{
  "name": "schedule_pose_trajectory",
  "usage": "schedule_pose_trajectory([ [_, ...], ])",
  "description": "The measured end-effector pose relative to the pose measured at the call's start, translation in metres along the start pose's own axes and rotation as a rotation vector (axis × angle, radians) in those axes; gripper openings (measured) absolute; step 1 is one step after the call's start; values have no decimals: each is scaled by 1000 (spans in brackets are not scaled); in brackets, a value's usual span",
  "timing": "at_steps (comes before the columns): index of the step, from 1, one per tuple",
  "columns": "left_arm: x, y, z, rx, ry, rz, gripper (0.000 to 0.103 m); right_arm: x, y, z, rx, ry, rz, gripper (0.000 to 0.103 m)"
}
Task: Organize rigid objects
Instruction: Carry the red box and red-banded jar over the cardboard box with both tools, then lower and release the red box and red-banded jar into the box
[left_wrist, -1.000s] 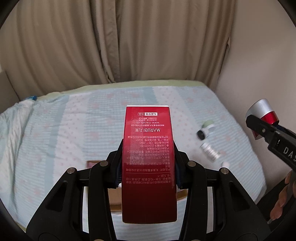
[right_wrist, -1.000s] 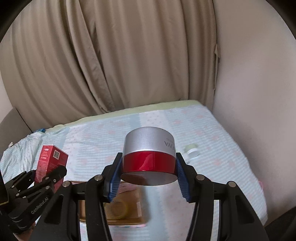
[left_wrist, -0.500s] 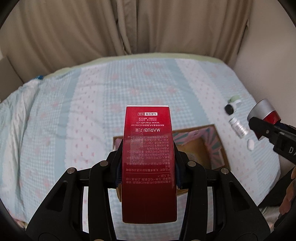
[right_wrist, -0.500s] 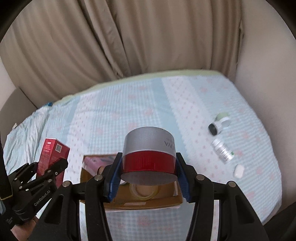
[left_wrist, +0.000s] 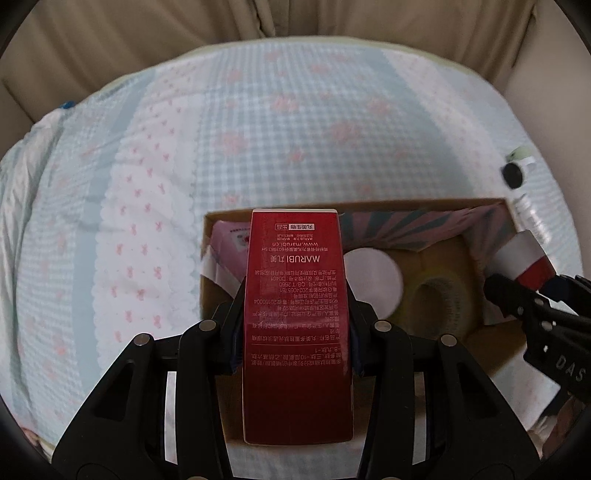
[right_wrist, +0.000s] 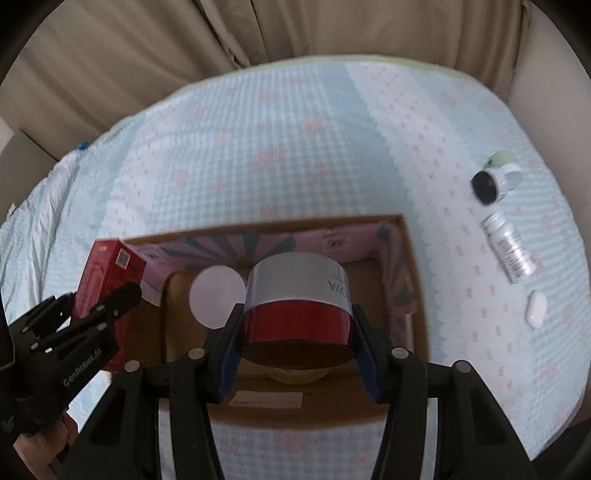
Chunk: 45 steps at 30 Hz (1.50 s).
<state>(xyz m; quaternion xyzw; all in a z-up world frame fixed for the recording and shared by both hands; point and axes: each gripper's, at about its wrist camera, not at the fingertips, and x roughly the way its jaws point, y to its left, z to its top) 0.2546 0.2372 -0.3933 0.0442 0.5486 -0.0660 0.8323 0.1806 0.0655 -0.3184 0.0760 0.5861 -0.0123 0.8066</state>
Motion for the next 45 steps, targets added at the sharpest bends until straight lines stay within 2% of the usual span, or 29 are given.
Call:
schedule_pose_trajectory([
  [1, 11, 1, 0, -5, 11, 16, 39, 6, 0, -1, -1, 7, 2, 49],
  [4, 31, 8, 1, -61, 41, 5, 39, 26, -1, -4, 6, 30, 8, 49],
  [9, 56, 11, 2, -71, 76, 16, 39, 49, -3, -9, 11, 56, 3, 50],
  [15, 62, -2, 5, -10, 104, 14, 39, 59, 0, -11, -28, 72, 0, 50],
  [18, 64, -5, 6, -2, 134, 41, 39, 57, 3, -9, -35, 69, 9, 50],
  [20, 66, -5, 6, -1, 158, 21, 41, 56, 6, -8, -49, 62, -7, 50],
  [21, 64, -6, 6, 4, 154, 21, 49, 57, 7, -8, -59, 59, -12, 50],
  [22, 61, -6, 7, 16, 138, 44, 78, 56, 8, -9, -74, 49, -5, 53],
  [23, 58, -5, 8, 19, 123, 15, 93, 55, 9, -9, -83, 37, -1, 69],
  [24, 55, -5, 8, 16, 113, -25, 102, 53, 9, -10, -95, 18, 0, 100],
  [25, 50, -6, 9, 20, 99, -67, 103, 52, 9, -12, -113, 14, 22, 103],
  [27, 47, -13, 10, 59, 91, -1, 103, 50, 5, -12, -112, -2, 43, 103],
  [28, 47, -15, 10, 74, 92, 0, 103, 50, 4, -12, -115, 3, 40, 103],
  [34, 44, -9, 6, 27, 116, -22, 103, 43, 4, -17, -122, 4, 38, 103],
  [45, 33, -8, 8, 17, 92, -24, 103, 36, 10, -25, -173, -19, 36, 103],
])
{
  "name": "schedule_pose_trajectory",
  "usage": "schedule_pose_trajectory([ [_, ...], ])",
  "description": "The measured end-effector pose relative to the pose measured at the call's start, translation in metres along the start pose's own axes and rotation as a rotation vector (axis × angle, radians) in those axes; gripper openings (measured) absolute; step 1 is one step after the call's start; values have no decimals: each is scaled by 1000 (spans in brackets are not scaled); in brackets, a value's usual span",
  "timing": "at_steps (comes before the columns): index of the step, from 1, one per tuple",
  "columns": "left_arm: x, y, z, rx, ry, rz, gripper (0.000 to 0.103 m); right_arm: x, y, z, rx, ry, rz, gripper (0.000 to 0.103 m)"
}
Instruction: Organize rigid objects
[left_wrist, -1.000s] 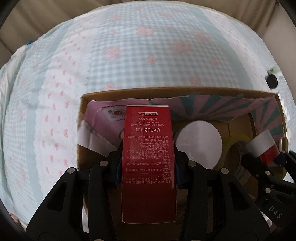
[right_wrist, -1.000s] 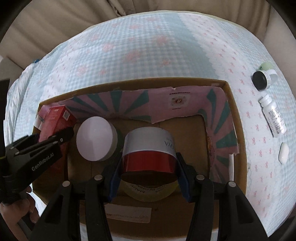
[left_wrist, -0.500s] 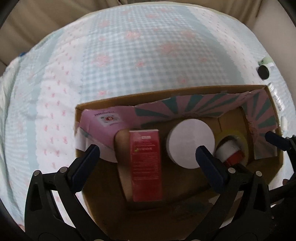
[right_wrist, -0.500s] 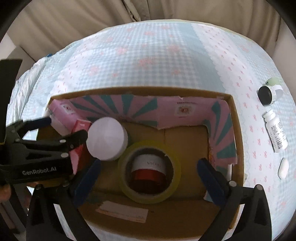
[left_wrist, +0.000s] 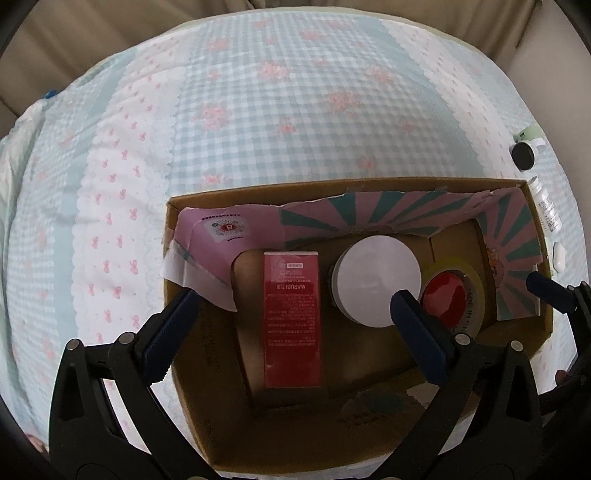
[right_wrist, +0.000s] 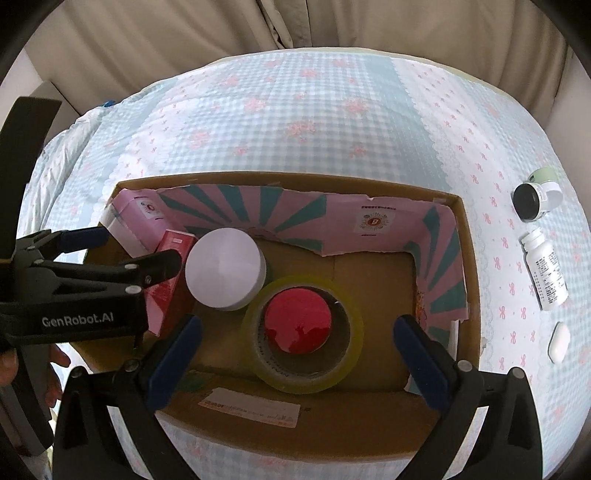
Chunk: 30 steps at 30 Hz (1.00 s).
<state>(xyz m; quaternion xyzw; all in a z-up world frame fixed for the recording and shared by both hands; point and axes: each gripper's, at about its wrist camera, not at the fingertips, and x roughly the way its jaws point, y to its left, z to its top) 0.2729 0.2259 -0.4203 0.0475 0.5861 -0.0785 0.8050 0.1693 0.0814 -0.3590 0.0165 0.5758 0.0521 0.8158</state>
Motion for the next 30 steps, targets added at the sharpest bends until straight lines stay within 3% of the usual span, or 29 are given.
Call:
schedule_pose_trajectory([
  [6, -30, 1, 2, -16, -29, -3, 103, -23, 6, 4, -14, -25, -5, 103],
  [13, -98, 8, 5, -41, -71, 4, 103, -83, 16, 20, -32, -74, -10, 103],
  [18, -161, 18, -1, -46, -144, 40, 103, -134, 25, 30, -33, -110, -19, 103],
  [22, -213, 29, -11, -95, -216, 21, 103, -184, 34, 38, -48, -152, -31, 103],
  [30, -282, 34, -25, -112, -324, 24, 103, -255, 41, 42, -40, -232, -68, 103],
])
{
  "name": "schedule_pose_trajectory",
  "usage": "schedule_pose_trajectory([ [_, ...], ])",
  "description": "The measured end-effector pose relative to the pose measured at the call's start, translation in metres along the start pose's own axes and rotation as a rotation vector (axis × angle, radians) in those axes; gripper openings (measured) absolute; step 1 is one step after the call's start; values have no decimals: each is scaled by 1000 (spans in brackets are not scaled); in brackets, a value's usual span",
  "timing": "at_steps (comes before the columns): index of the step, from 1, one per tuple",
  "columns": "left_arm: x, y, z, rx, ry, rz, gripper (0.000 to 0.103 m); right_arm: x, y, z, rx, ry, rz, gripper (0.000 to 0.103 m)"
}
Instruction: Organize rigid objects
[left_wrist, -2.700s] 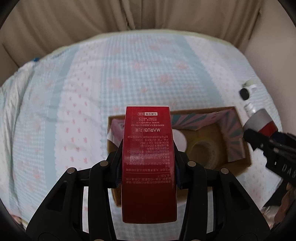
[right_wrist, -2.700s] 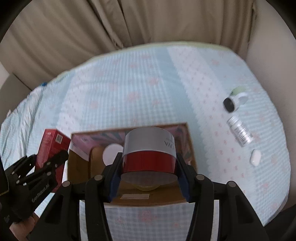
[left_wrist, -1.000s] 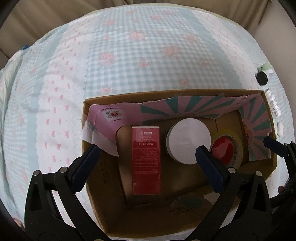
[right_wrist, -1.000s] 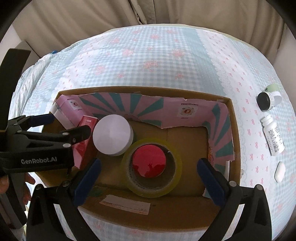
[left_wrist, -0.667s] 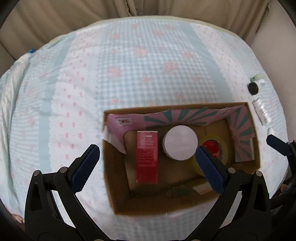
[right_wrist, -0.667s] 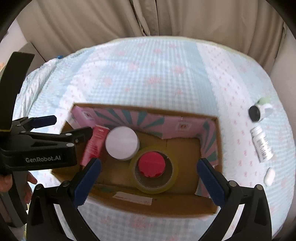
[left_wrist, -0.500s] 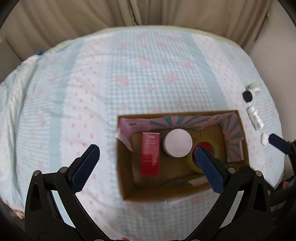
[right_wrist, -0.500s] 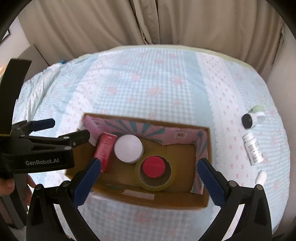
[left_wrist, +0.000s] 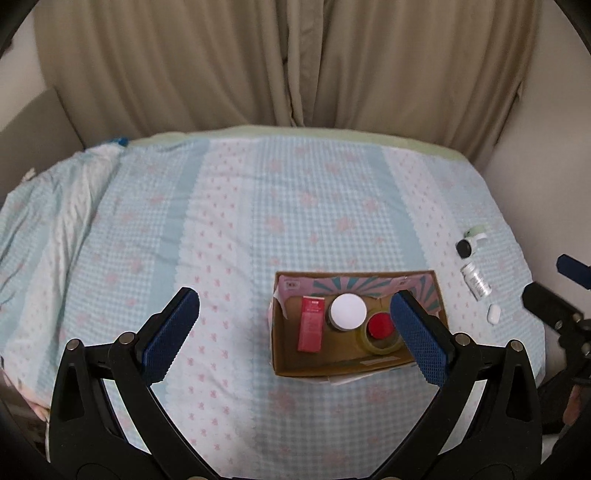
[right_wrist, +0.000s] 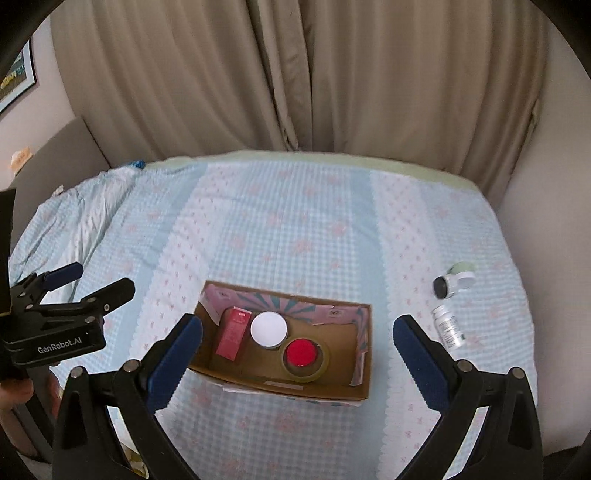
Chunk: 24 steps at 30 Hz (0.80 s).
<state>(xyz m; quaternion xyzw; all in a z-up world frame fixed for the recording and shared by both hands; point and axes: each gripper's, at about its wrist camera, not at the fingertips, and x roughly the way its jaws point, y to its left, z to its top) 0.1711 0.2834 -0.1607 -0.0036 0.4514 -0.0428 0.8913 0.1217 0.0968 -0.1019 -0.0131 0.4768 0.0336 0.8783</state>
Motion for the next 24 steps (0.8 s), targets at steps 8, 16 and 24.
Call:
schedule_pose_trajectory([
  [8, -40, -35, 8, 35, -72, -18, 103, -50, -33, -5, 78, -55, -46, 103],
  [16, -45, -117, 14, 61, -96, -48, 103, -79, -103, -21, 126, -96, -106, 103],
  [24, -23, -232, 17, 80, -50, -112, 103, -83, -210, -39, 195, -70, -138, 103],
])
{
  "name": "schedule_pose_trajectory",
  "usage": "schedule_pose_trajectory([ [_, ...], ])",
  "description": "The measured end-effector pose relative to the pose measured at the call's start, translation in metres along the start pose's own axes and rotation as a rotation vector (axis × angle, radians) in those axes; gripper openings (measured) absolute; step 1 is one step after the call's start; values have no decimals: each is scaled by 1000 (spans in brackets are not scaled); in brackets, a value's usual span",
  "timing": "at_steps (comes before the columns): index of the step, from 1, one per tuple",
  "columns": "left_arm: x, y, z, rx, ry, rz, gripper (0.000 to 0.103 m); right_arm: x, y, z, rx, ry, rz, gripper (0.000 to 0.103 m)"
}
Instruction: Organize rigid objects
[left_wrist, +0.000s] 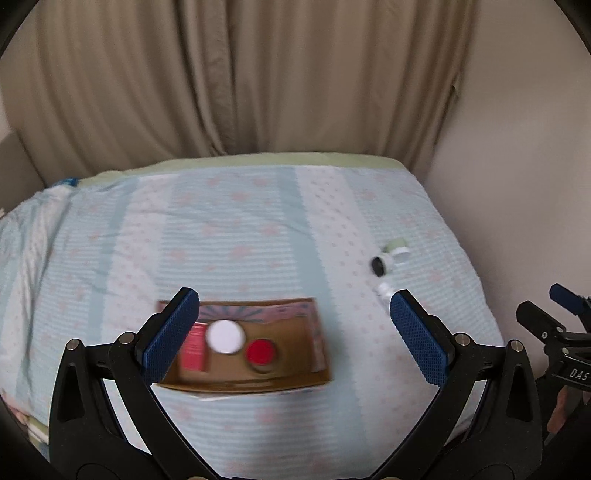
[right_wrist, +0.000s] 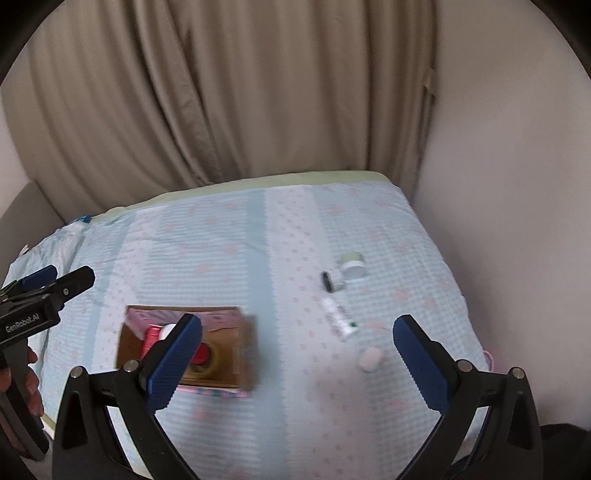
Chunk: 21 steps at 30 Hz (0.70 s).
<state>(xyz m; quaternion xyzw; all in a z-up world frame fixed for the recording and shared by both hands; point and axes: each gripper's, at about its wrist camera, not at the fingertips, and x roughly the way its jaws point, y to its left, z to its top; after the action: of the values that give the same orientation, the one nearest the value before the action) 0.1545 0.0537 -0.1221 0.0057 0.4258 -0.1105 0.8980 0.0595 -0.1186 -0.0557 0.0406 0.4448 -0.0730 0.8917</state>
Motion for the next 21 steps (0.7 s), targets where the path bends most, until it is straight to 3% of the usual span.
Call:
schedule_pose_trajectory([
  [7, 57, -93, 1, -20, 71, -8, 103, 34, -89, 19, 28, 32, 1, 103],
  [14, 133, -148, -10, -69, 176, -9, 103, 104, -150, 43, 9, 85, 35, 103],
  [21, 222, -170, -25, -97, 318, -12, 103, 179, -185, 13, 89, 191, 63, 103],
])
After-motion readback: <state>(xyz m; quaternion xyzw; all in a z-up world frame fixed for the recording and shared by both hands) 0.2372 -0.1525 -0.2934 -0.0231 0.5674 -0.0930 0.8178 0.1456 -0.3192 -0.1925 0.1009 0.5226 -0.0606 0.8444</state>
